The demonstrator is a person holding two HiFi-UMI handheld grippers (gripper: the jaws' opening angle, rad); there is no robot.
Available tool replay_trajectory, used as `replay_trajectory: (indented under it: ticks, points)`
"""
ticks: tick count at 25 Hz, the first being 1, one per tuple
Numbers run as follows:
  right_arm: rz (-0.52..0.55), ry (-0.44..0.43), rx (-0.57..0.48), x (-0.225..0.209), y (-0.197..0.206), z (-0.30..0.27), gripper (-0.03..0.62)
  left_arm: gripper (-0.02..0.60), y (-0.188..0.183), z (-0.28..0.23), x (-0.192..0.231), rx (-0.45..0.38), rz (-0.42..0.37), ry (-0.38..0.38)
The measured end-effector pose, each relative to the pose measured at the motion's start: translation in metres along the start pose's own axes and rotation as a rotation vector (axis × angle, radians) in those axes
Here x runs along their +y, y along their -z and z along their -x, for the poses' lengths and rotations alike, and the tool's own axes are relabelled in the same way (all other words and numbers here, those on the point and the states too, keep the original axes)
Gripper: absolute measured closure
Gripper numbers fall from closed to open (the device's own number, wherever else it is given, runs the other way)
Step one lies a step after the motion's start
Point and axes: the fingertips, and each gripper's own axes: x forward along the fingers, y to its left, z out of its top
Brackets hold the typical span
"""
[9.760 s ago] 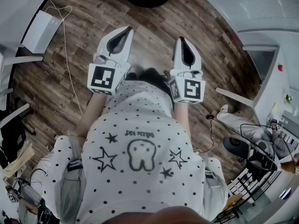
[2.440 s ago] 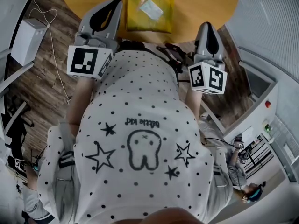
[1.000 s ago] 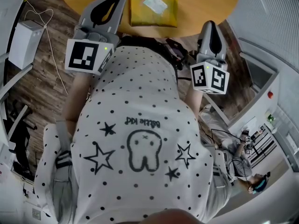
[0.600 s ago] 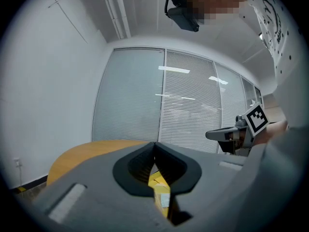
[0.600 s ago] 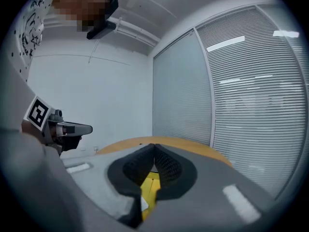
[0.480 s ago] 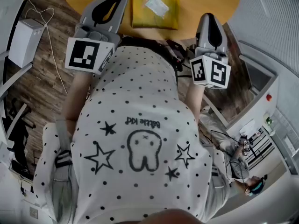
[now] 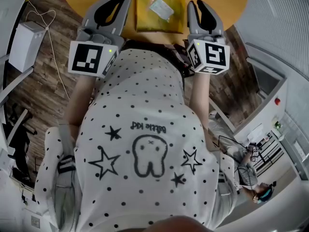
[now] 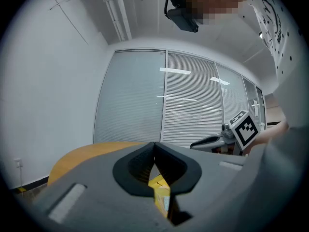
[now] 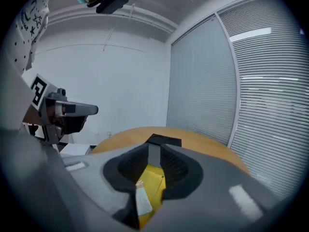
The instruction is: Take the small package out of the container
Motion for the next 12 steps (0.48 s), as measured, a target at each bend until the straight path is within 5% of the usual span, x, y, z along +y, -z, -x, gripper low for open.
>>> replay_trajectory:
  ticks: [12]
  points:
    - [0.046, -0.197, 0.354, 0.04, 0.103, -0.061, 0.485, 0.571, -0.005, -0.002, -0.002, -0.017, -0.007, 0.008]
